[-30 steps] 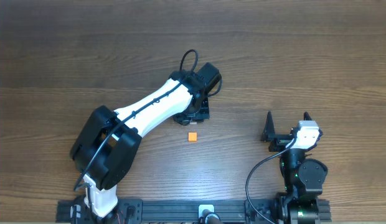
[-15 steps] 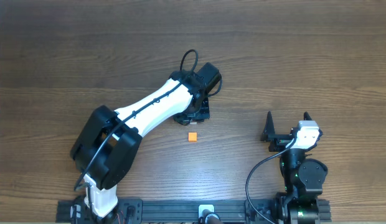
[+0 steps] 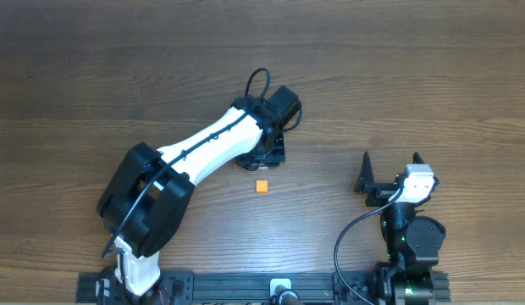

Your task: Stack Cubes

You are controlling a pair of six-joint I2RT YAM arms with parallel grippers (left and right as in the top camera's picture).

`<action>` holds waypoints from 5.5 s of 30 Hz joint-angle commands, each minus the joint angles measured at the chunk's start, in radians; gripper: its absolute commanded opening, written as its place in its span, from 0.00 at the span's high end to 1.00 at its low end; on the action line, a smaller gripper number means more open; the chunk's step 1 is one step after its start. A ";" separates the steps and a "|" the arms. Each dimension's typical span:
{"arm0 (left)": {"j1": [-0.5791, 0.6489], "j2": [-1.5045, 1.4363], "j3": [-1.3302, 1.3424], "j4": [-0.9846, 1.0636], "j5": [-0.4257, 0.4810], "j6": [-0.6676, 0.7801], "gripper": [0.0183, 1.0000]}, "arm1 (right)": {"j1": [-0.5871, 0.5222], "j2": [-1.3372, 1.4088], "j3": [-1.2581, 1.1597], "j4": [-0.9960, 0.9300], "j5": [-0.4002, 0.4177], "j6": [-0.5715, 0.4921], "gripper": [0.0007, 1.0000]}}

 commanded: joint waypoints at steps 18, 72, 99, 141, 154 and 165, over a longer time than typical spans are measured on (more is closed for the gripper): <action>0.006 0.021 0.021 0.002 0.008 0.008 0.39 | 0.005 -0.003 -0.005 -0.002 0.009 -0.001 0.01; -0.108 -0.156 -0.200 0.020 0.041 -0.124 0.29 | 0.005 -0.003 -0.005 -0.002 0.009 -0.001 0.01; -0.108 -0.088 -0.201 0.052 0.044 -0.125 0.29 | 0.005 -0.004 -0.005 -0.002 0.009 -0.001 0.01; -0.114 -0.033 -0.201 0.071 0.051 -0.125 0.67 | 0.005 -0.003 -0.005 -0.002 0.009 -0.001 0.01; -0.114 -0.033 -0.201 0.071 0.051 -0.125 0.76 | 0.005 -0.003 -0.005 -0.002 0.009 -0.001 0.01; -0.114 -0.056 -0.201 0.055 0.055 -0.125 0.78 | 0.005 -0.003 -0.005 -0.002 0.009 -0.001 0.01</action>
